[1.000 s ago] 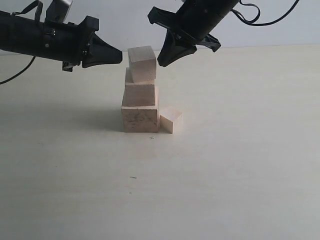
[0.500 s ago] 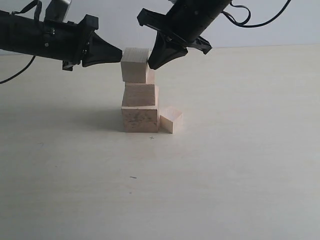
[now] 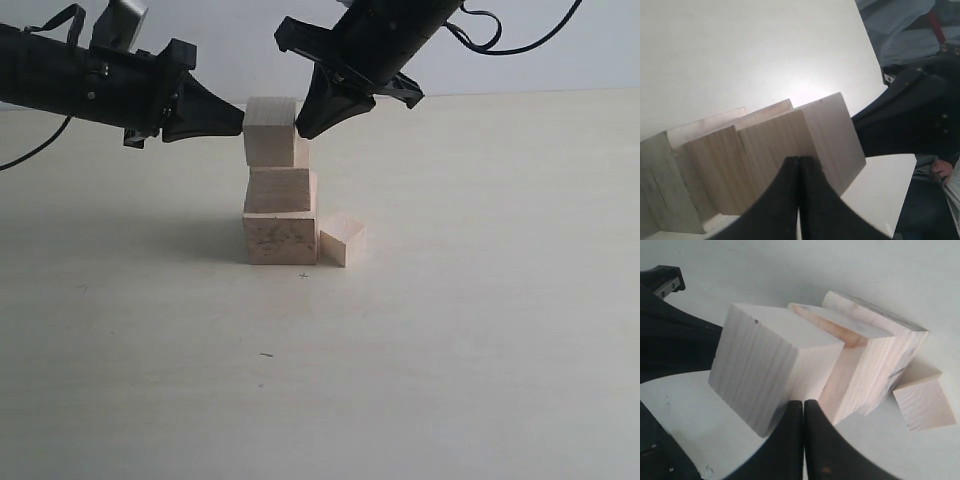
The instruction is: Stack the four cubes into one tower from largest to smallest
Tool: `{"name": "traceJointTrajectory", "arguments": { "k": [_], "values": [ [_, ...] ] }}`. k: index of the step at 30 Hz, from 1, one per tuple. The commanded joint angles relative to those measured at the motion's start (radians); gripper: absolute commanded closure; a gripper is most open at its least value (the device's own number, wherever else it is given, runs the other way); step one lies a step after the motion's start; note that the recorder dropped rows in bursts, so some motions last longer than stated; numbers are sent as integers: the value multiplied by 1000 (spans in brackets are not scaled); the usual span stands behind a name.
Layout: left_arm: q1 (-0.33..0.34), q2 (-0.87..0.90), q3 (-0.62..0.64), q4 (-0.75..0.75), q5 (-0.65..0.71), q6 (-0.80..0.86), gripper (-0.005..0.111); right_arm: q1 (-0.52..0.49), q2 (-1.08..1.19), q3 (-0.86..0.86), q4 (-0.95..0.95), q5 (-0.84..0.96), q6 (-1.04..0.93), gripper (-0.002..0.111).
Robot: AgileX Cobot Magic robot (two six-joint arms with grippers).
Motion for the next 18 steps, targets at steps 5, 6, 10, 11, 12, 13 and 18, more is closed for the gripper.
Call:
{"name": "traceJointTrajectory", "arguments": {
  "k": [5,6,10,11,12,13,18],
  "values": [
    [-52,-6,-4,3,-20,0,107,0,-6,-3,11,-4,-12,108],
    [-52,-6,-4,3,-20,0,107,0,-6,-3,11,-4,-12,108],
    [-52,-6,-4,3,-20,-2,107,0,-6,-3,22,-4,-31,108],
    [-52,-6,-4,3,-20,-5,107,0,-6,-3,22,-4,-31,108],
    [-52,-6,-4,3,-18,-5,107,0,-6,-3,22,-4,-31,108],
    [-52,-6,-4,3,-16,-5,107,0,-6,-3,22,-4,-31,108],
    [-52,-6,-4,3,-17,-5,107,0,-6,-3,-3,-4,-16,108]
  ]
}}
